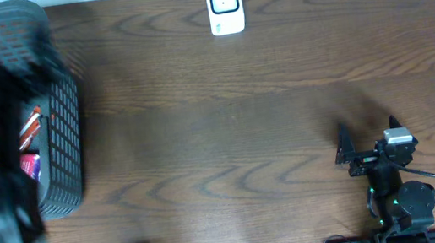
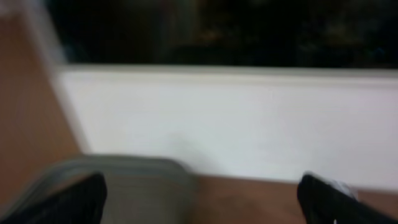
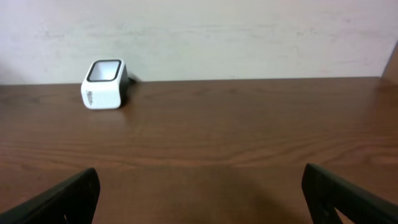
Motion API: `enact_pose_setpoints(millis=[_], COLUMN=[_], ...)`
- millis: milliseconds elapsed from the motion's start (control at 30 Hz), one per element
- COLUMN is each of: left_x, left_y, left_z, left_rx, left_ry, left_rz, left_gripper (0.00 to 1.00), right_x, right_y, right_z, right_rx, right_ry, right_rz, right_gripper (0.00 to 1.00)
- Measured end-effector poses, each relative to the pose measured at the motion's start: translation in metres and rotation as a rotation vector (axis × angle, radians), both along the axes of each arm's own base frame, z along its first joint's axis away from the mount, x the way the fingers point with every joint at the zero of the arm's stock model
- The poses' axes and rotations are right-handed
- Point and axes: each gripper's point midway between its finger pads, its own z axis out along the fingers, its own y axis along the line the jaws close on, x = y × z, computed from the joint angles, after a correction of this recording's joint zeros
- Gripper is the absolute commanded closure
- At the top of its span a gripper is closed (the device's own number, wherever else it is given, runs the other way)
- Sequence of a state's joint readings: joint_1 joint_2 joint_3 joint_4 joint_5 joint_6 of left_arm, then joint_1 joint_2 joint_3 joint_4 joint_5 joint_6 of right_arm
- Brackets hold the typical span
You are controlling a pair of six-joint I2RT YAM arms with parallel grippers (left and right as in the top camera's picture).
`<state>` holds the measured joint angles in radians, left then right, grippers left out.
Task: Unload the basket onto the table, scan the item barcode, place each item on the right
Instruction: 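Move the left gripper into the grey basket toward the snack packets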
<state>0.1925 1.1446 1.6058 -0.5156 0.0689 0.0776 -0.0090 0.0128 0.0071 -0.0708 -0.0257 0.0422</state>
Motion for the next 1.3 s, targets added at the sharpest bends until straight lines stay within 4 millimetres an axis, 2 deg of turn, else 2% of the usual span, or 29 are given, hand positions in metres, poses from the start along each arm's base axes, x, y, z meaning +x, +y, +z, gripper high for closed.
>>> enact_pose_setpoints(millis=[100,167,200,267,300,500,733,867,1000,1133,1300], left_x=[0.011,0.011,0.009,0.000,-0.001,0.001,-0.017,-0.028,-0.042,-0.050,-0.041], left_y=[0.058,0.083,0.092,0.097,0.098,0.116,0.149,0.163,0.169,0.165,0.149], left_z=[-0.018,-0.042,-0.063,-0.102,-0.115,-0.164,-0.222,-0.244,-0.258,-0.275,-0.302], left_rx=[-0.029,-0.060,-0.086,-0.135,-0.149,-0.163,-0.159,-0.180,-0.218,-0.281,-0.385], left_ry=[0.121,0.214,0.288,0.441,0.486,0.659,0.896,0.974,1.046,1.116,1.179], left_rz=[0.158,0.227,0.252,0.284,0.292,0.369,0.568,0.643,0.677,0.662,0.574], left_gripper=[0.02,0.02,0.02,0.02,0.02,0.02,0.02,0.02,0.02,0.02,0.02], right_x=[0.000,0.000,0.000,0.000,0.000,0.000,0.000,0.000,0.000,0.000,0.000], right_y=[0.000,0.000,0.000,0.000,0.000,0.000,0.000,0.000,0.000,0.000,0.000], right_z=[0.000,0.000,0.000,0.000,0.000,0.000,0.000,0.000,0.000,0.000,0.000], right_rx=[0.000,0.000,0.000,0.000,0.000,0.000,0.000,0.000,0.000,0.000,0.000], right_ry=[0.000,0.000,0.000,0.000,0.000,0.000,0.000,0.000,0.000,0.000,0.000], right_rz=[0.000,0.000,0.000,0.000,0.000,0.000,0.000,0.000,0.000,0.000,0.000], right_gripper=[0.01,0.01,0.01,0.01,0.01,0.01,0.01,0.01,0.01,0.01,0.01])
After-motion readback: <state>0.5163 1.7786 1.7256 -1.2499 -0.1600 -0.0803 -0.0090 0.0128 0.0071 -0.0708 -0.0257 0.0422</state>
